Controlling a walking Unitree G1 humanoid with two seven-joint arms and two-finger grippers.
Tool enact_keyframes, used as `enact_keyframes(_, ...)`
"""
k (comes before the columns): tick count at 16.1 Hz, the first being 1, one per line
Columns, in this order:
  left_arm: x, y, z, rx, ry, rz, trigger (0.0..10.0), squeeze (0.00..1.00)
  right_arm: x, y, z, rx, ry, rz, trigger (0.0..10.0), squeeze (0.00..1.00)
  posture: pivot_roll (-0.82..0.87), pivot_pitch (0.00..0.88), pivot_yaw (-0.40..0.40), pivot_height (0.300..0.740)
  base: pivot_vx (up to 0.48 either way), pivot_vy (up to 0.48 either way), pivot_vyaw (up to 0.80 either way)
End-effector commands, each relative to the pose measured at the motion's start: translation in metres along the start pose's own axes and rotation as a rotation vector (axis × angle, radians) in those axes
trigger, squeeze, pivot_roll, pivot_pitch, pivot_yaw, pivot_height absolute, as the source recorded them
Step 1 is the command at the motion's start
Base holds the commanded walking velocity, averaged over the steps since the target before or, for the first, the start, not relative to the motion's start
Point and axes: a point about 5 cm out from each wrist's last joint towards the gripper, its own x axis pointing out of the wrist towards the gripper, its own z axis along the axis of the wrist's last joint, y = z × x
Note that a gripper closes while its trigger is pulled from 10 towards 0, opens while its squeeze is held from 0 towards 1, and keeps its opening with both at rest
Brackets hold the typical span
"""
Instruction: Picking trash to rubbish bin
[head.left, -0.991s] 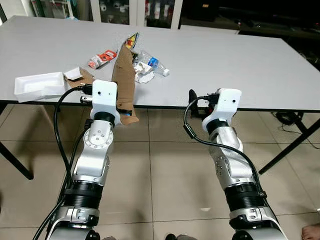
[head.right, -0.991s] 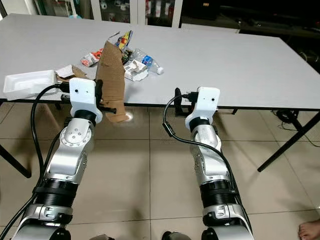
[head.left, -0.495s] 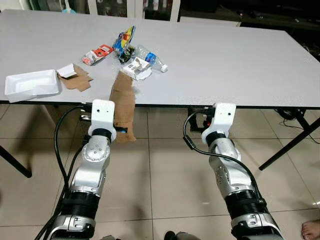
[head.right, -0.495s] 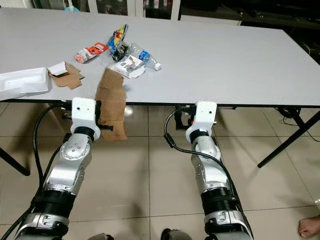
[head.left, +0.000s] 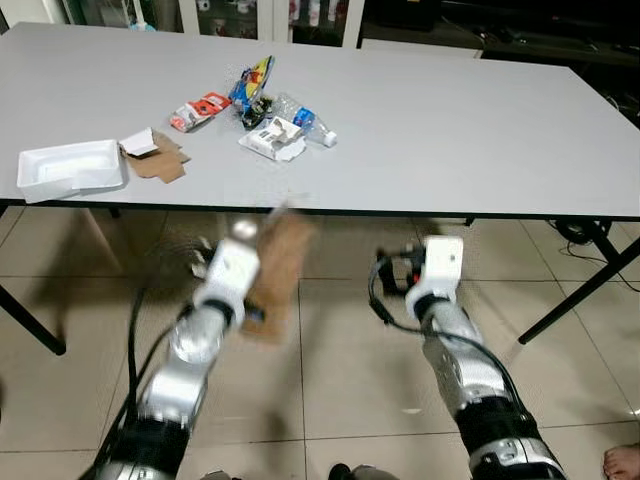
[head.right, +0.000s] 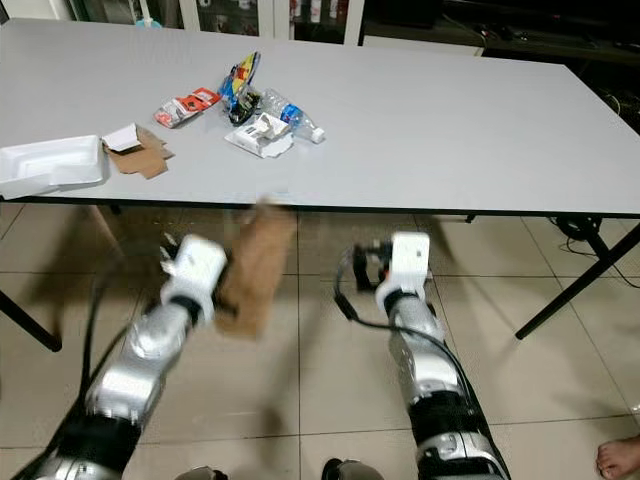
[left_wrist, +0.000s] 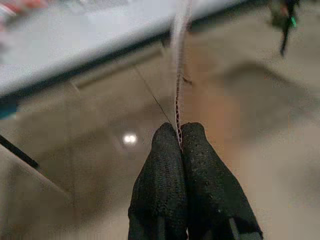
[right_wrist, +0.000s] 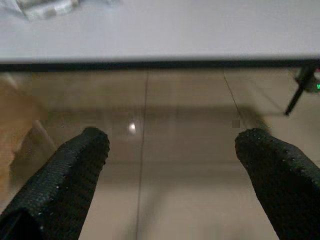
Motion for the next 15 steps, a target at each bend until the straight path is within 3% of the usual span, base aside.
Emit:
enact_keyframes(1, -0.003, -0.006, -0.013, 0.034, 0.051, -0.047, 10.0, 0.00, -0.005, -0.010, -0.014, -0.017, 0.050, -0.021, 10.0, 0.00, -0.06, 0.080, -0.102, 0.740, 0.000, 0.000, 0.00)
enact_keyframes(2, -0.006, -0.007, -0.027, 0.034, 0.102, -0.050, 10.0, 0.00, -0.008, -0.014, -0.027, -0.027, 0.103, -0.024, 10.0, 0.00, -0.06, 0.083, -0.104, 0.740, 0.000, 0.000, 0.00)
enact_keyframes(5, -0.010, -0.006, -0.041, 0.049, 0.156, -0.041, 10.0, 0.00, -0.013, -0.019, -0.042, -0.034, 0.158, -0.032, 10.0, 0.00, -0.06, 0.084, -0.105, 0.740, 0.000, 0.000, 0.00)
enact_keyframes(8, -0.018, -0.004, -0.073, 0.056, 0.292, -0.008, 10.0, 0.00, -0.024, -0.029, -0.068, -0.052, 0.272, -0.031, 10.0, 0.00, -0.06, 0.083, -0.103, 0.740, 0.000, 0.000, 0.00)
enact_keyframes(10, -0.022, -0.006, -0.091, -0.020, 0.361, 0.026, 10.0, 0.00, -0.030, -0.033, -0.082, -0.069, 0.338, -0.032, 10.0, 0.00, -0.06, 0.083, -0.105, 0.740, 0.000, 0.000, 0.00)
enact_keyframes(12, -0.034, -0.016, -0.117, -0.120, 0.477, 0.076, 10.0, 0.00, -0.050, -0.039, -0.112, -0.066, 0.477, -0.026, 10.0, 0.00, -0.06, 0.080, -0.105, 0.740, 0.000, 0.000, 0.00)
enact_keyframes(15, -0.040, -0.024, -0.129, -0.189, 0.518, 0.090, 10.0, 0.00, -0.068, -0.043, -0.134, -0.068, 0.584, -0.017, 10.0, 0.00, -0.06, 0.072, -0.109, 0.740, 0.000, 0.000, 0.00)
